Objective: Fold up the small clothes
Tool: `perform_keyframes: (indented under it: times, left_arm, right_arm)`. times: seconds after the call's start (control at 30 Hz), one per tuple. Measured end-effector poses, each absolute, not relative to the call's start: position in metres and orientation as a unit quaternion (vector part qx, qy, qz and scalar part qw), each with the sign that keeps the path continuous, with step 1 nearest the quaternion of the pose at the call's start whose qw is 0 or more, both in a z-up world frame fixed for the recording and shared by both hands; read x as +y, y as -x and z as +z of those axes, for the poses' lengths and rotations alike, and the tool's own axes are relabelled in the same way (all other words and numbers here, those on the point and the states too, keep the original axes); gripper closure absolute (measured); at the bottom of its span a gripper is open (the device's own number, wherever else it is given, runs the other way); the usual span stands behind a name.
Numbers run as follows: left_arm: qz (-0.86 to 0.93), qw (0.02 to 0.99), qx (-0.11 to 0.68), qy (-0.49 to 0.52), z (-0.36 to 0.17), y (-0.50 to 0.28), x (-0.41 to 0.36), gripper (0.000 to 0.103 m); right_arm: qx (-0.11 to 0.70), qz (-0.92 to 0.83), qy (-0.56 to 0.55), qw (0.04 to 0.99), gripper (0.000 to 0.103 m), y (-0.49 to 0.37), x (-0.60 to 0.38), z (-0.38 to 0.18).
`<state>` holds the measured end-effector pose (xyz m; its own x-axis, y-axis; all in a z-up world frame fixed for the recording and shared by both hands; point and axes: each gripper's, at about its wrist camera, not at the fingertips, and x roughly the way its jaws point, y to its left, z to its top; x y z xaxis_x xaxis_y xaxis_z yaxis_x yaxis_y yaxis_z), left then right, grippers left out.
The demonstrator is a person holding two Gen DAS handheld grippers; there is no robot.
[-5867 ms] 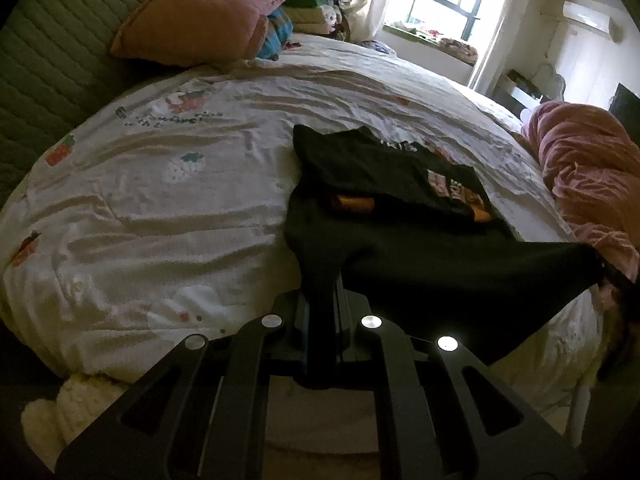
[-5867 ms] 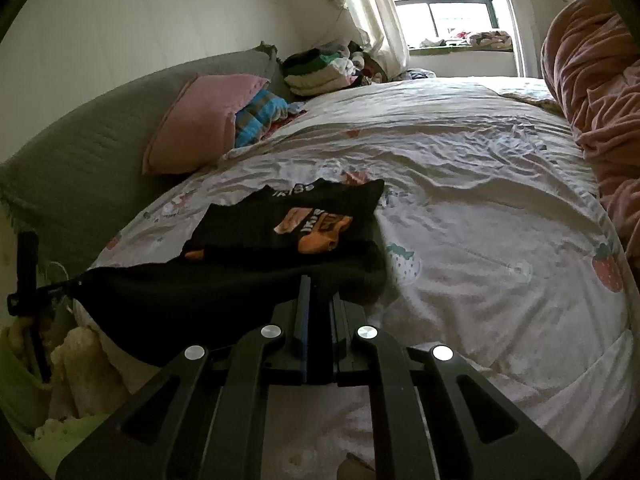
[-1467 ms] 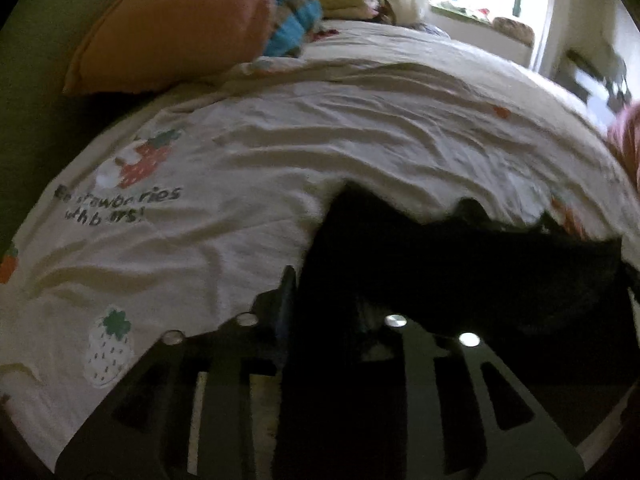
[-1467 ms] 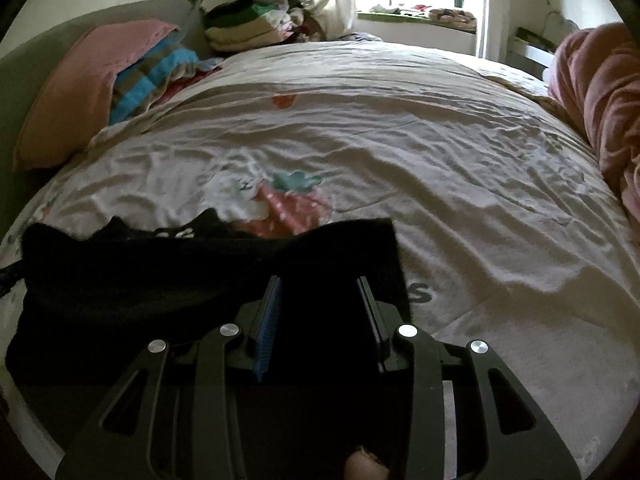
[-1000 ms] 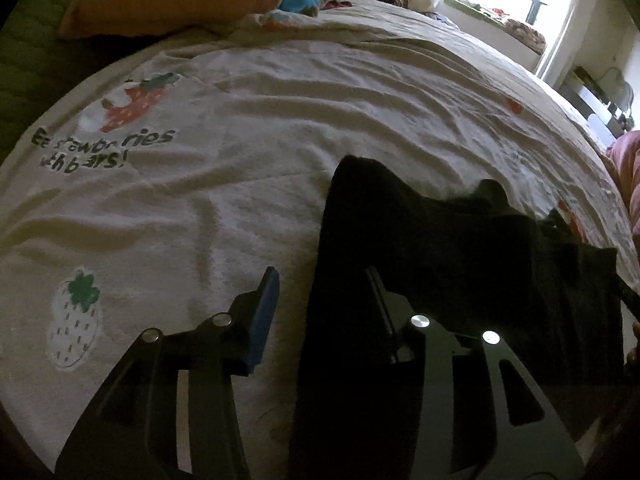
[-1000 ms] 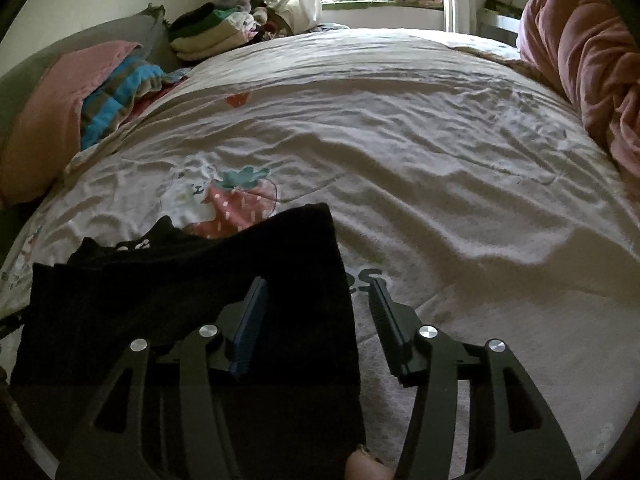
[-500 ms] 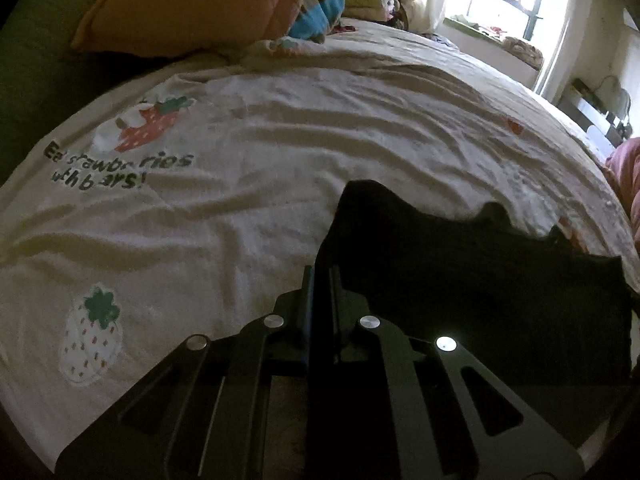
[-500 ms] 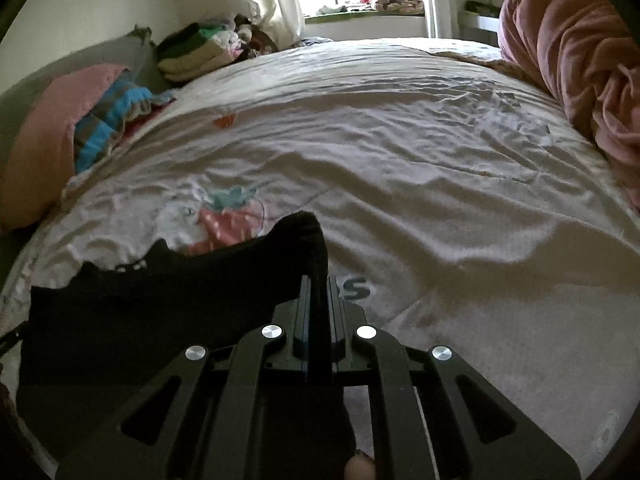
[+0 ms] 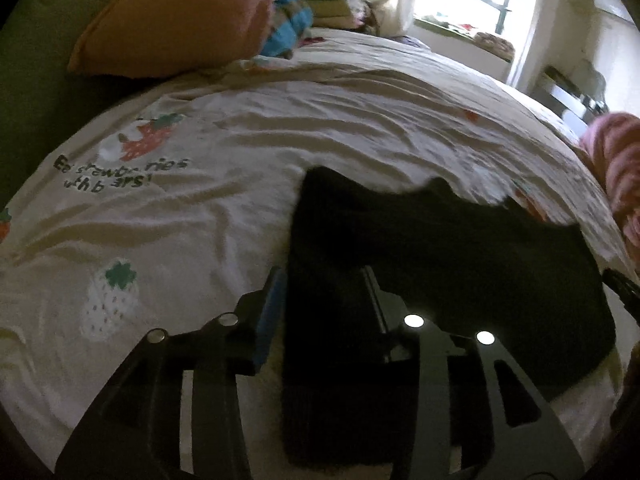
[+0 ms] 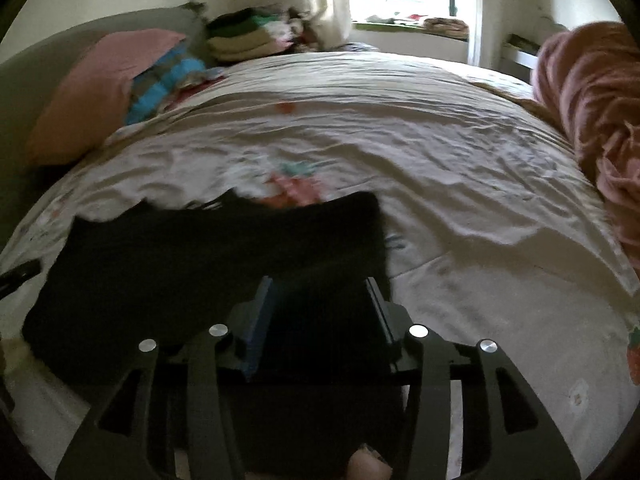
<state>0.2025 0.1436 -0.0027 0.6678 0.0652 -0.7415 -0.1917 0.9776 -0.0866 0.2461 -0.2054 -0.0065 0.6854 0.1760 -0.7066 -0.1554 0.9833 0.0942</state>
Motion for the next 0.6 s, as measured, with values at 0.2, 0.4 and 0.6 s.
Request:
perform_keyframes:
  times: [0.2, 0.4, 0.6]
  left_arm:
    - [0.052, 0.899, 0.429, 0.069, -0.013, -0.191, 0.125, 0.065]
    - [0.048, 0.889, 0.451, 0.06, -0.027, -0.18, 0.119, 0.064]
    - [0.05, 0.89, 0.448, 0.064, -0.03, -0.167, 0.123, 0.057]
  right_arm:
    - [0.408, 0.131, 0.004, 0.903, 0.055, -0.222, -0.183, -0.012]
    - [0.451, 0.128, 0.026, 0.883, 0.053, -0.213, -0.177, -0.034]
    - [0.459, 0.118, 0.019, 0.881, 0.049, -0.201, -0.182, -0.037]
